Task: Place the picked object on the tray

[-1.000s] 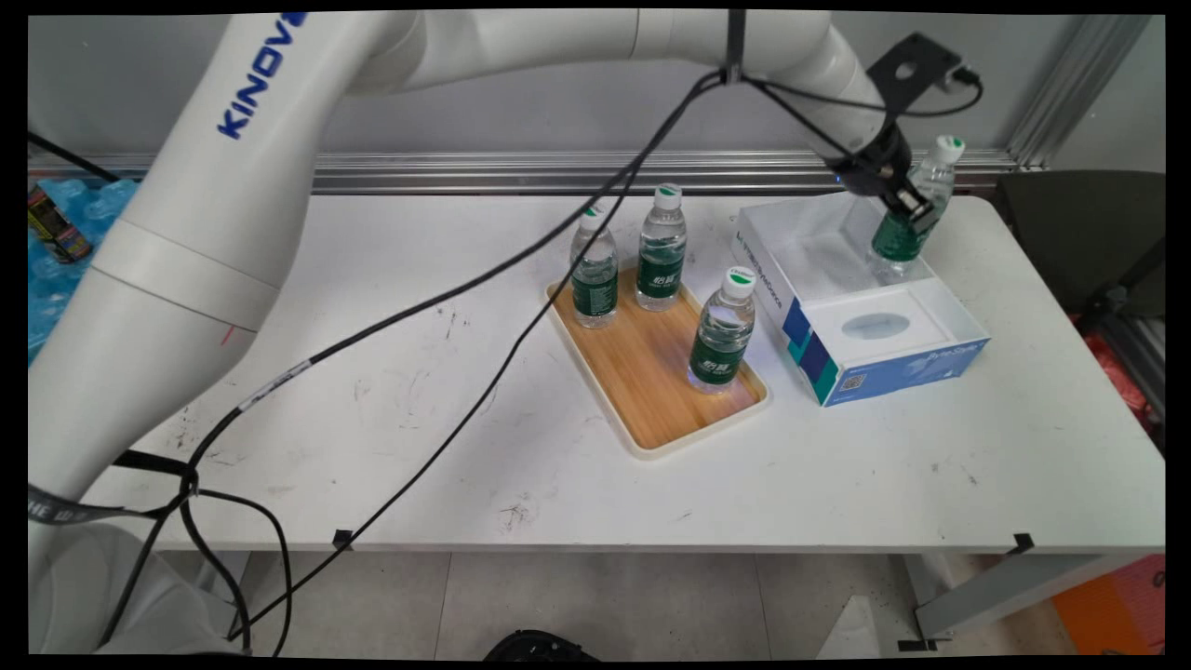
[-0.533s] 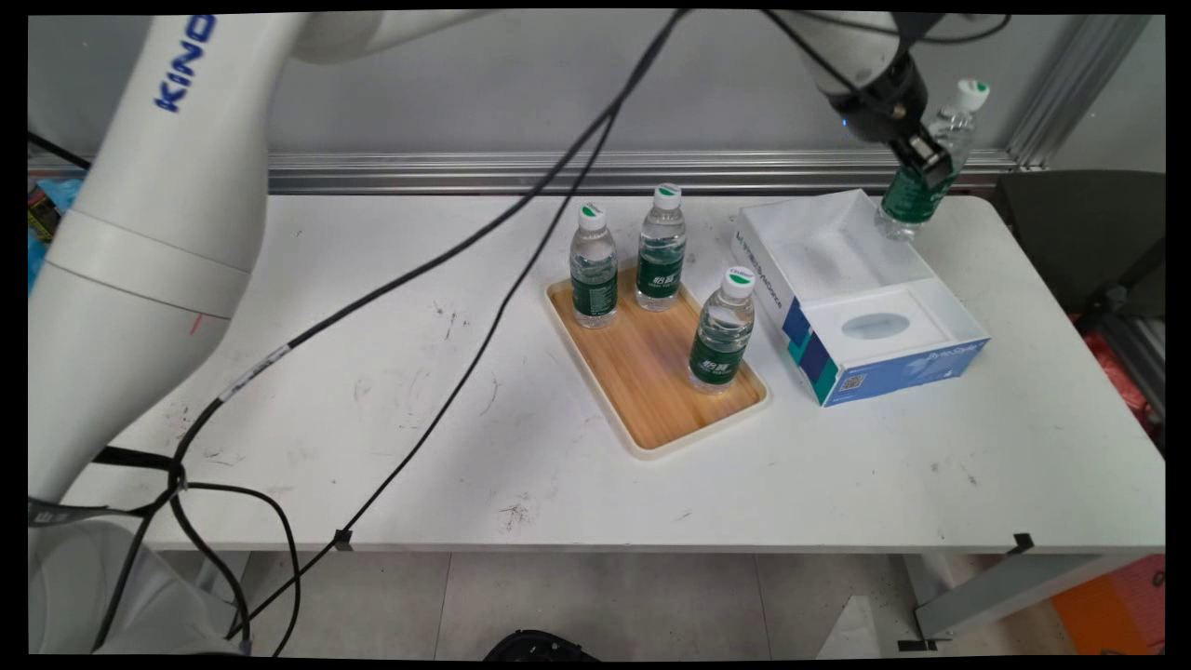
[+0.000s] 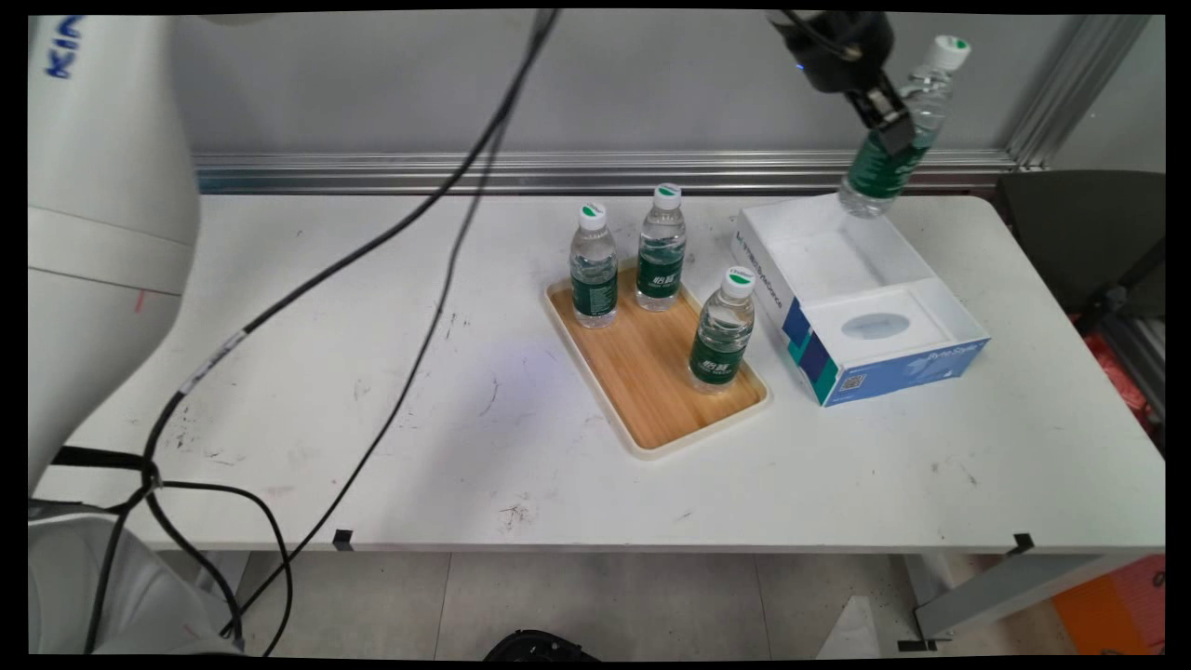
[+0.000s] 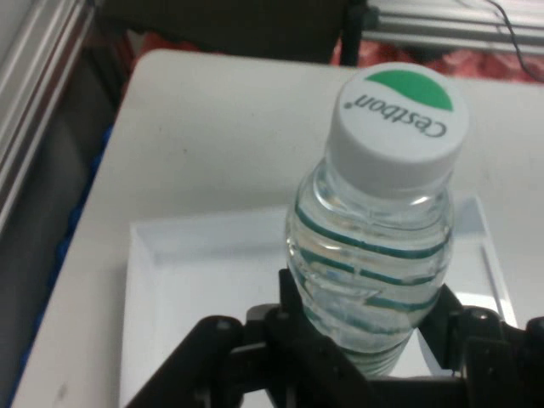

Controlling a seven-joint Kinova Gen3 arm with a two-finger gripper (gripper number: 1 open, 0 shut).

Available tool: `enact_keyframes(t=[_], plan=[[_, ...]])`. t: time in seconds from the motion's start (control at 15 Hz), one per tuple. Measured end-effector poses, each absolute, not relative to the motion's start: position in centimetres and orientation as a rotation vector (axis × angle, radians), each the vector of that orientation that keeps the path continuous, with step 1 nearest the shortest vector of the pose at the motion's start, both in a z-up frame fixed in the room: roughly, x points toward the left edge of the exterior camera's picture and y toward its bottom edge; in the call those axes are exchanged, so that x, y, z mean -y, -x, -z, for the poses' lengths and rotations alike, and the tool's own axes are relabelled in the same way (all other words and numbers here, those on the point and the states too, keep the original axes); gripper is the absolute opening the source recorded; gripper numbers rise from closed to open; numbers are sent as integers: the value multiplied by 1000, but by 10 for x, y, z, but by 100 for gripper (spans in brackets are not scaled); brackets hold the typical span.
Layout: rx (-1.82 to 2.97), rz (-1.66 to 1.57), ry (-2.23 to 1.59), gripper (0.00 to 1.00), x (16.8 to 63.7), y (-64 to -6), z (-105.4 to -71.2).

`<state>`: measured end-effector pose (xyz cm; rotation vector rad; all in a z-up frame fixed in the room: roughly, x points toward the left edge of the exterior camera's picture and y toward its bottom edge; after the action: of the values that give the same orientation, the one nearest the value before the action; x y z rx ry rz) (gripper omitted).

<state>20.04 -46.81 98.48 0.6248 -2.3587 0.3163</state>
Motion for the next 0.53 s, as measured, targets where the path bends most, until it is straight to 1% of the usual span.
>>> enact_keyframes(t=[0.13, 0.53], plan=[[2394, -292, -586, 0, 453, -223, -994], [2481, -223, -502, 0, 417, -273, -1004]])
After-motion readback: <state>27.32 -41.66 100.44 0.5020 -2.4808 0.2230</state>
